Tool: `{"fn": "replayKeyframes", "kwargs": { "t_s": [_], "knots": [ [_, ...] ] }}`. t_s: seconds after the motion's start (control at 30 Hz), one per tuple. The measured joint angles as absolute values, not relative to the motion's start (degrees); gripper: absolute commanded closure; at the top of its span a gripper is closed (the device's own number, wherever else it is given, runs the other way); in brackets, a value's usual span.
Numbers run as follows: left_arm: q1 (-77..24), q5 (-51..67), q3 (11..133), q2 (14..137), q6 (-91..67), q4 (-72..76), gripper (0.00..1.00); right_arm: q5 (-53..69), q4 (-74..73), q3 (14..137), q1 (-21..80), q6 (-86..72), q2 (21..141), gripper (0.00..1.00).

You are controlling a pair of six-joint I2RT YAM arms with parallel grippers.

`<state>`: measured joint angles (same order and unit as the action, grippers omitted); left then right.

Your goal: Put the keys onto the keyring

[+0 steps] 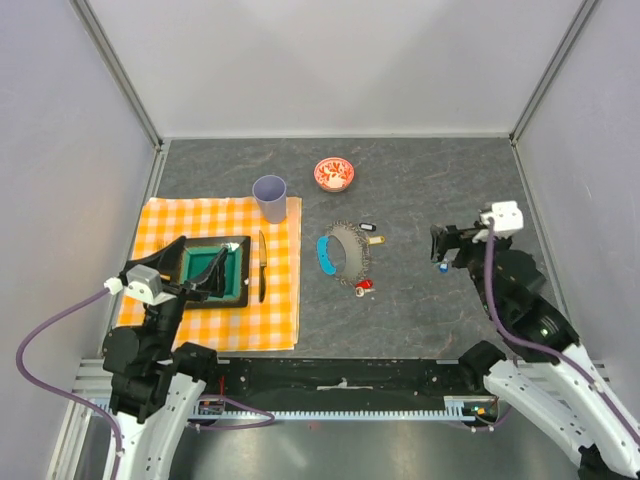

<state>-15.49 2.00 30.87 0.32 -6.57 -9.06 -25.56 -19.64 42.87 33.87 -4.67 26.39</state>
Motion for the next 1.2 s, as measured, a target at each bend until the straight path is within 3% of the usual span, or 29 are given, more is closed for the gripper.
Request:
{"fn": "replayKeyframes", "kwargs": {
  "t_s": [0.37, 0.63, 0.9, 1.0, 1.07, 1.2],
  "knots": [
    [-17.6, 2.3, 32.0, 0.3, -7.2, -14.1, 0.04, -33.7, -30.9, 46.2, 32.3, -17.9, 53.8, 0.06],
    [-20.8, 2.1, 32.3, 0.3, -7.2, -15.2, 0.05, -27.9, -23.9, 41.2, 16.7, -24.6, 64.2, 0.27],
    [-21.3, 2.0, 32.4, 0.3, -7.2, -16.7, 0.06, -22.2, -15.2, 37.2, 11.0, -27.1, 70.5, 0.50],
    [-21.4, 1.9, 32.6, 0.3, -7.2, -16.8, 0.06, -19.5, -13.0, 37.0, 8.4, -26.5, 72.9, 0.55],
    [-21.4, 1.7, 32.6, 0.3, -7.2, -16.9, 0.06, -17.8, -11.9, 37.0, 7.4, -25.9, 74.1, 0.65],
    [-21.6, 1.6, 32.6, 0.3, -7.2, -17.2, 0.06, -14.9, -9.7, 37.0, 6.4, -24.8, 76.8, 0.68]
  ]
}}
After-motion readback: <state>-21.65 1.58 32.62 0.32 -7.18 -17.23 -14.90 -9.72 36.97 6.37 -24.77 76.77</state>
